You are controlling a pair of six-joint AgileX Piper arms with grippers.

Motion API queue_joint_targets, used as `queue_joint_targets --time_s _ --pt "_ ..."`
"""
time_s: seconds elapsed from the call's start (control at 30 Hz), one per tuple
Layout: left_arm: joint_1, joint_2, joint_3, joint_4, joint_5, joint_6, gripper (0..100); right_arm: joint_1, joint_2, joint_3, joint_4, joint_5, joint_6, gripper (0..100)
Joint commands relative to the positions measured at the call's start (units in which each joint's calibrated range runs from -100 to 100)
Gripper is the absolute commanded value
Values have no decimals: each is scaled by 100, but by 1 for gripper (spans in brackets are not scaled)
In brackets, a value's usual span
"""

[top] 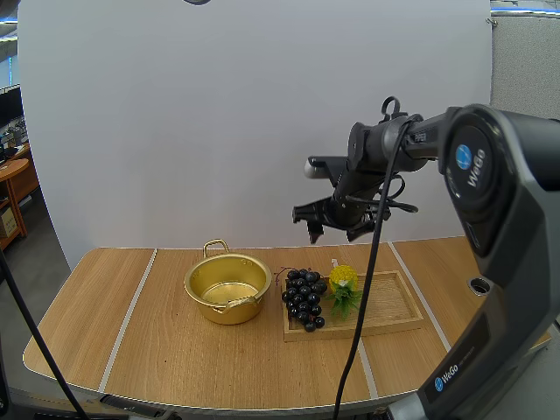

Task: Open the pot, put the pineapple inside, and close it

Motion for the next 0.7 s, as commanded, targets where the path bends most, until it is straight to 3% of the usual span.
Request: queue_joint_targets --time_s 0.0,0.67 --pt "-11 -34 -40 55 -190 -59 0 -22 30 -48 -364 44 224 100" --pt "-11 -34 -40 55 -190 -59 0 -228 589 -48 -93 -13 344 100"
